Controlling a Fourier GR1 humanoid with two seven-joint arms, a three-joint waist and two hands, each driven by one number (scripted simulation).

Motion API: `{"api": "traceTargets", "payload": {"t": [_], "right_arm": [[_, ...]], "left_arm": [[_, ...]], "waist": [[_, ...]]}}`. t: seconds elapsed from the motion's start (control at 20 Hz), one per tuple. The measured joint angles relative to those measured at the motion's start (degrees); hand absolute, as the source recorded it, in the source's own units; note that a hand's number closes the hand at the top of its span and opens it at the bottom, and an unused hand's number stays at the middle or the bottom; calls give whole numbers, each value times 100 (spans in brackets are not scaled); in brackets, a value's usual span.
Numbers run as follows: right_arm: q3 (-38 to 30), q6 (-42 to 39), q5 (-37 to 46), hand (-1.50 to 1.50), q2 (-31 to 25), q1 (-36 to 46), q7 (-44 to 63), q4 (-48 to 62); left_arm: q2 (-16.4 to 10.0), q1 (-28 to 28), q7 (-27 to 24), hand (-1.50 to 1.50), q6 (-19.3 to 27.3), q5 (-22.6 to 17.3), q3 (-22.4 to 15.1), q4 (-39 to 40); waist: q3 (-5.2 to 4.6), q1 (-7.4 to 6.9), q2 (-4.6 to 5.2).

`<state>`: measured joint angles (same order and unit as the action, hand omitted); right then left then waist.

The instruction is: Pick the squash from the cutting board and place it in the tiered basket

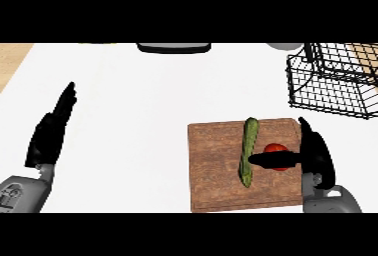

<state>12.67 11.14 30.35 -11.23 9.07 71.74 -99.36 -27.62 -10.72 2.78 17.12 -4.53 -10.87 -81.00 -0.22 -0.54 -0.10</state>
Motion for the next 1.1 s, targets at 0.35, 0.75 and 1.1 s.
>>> {"api": "traceTargets", "payload": {"t": [0.35, 0.75, 1.1], "right_arm": [[-42, -405, 729, -150, 474, 145, -7, 243], [-123, -830, 1385, -150, 973, 305, -27, 533], [-176, -900, 1354, -150, 1074, 329, -36, 799]], "left_arm": [[18, 131, -46, 0, -40, 12, 77, -18], [21, 128, -3, 0, -147, 34, 129, -71], [82, 136, -35, 0, -148, 114, 175, -33]], "waist": [[1, 43, -9], [6, 31, -8], [10, 38, 0]]}}
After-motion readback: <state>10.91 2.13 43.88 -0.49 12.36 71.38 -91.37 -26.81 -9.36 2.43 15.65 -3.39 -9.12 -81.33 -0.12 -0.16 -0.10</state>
